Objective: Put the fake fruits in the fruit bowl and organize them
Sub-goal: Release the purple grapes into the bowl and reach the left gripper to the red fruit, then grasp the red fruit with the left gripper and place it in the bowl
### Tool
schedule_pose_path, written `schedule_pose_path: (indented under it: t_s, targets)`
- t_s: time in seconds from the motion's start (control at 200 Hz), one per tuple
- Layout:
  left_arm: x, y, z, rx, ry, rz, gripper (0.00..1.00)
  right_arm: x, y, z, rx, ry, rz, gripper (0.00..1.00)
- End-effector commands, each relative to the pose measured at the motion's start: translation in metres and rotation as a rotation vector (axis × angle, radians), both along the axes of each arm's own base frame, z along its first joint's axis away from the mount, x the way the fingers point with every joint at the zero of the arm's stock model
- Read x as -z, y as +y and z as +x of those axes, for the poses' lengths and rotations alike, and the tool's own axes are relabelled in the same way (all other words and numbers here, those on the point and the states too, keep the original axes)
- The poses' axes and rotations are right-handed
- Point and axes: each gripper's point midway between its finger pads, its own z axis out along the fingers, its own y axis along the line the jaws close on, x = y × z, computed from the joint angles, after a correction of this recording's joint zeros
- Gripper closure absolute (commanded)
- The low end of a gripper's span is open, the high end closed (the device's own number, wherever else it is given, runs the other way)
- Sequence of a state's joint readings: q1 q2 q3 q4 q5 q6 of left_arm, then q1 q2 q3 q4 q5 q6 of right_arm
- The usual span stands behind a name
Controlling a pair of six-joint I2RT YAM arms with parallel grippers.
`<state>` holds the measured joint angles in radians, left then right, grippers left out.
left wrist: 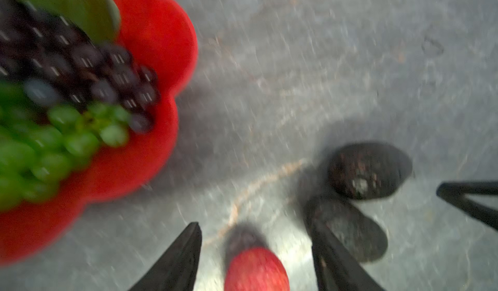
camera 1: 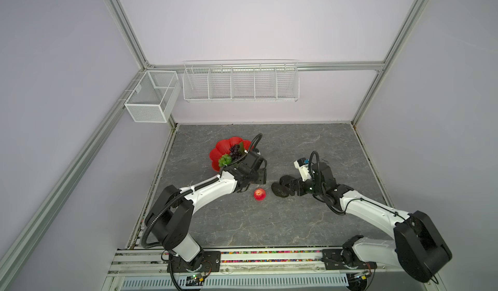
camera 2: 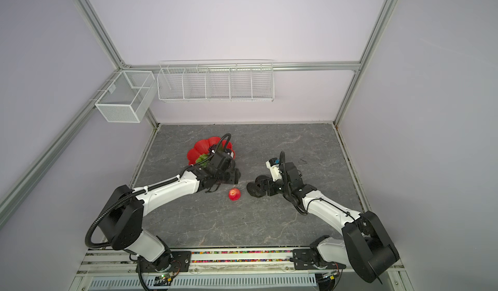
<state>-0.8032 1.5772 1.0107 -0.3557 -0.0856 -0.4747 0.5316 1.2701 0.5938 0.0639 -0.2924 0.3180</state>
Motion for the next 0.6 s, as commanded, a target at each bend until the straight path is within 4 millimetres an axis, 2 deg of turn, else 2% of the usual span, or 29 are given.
schedule_pose_path:
  t_s: [0.0,0.245,0.485,0.595]
  targets:
    - [0.01,0.009,-0.022,-0.065,0.06,0.001,0.33,-0.003,0.002,-0.005,-0.035,-0.046,-0.02,0.12]
    - [0.032,0.013,-0.03,-0.036,0.093,0.074,0.32,-0.008,-0.001,-0.01,-0.047,-0.069,-0.028,0.12]
    - [0.05,0.001,-0.036,0.021,0.149,0.068,0.32,-0.009,-0.003,-0.01,-0.027,-0.076,-0.02,0.12]
    - [0.059,0.002,-0.036,0.017,0.168,0.09,0.32,-0.011,-0.002,-0.01,-0.037,-0.082,-0.025,0.12]
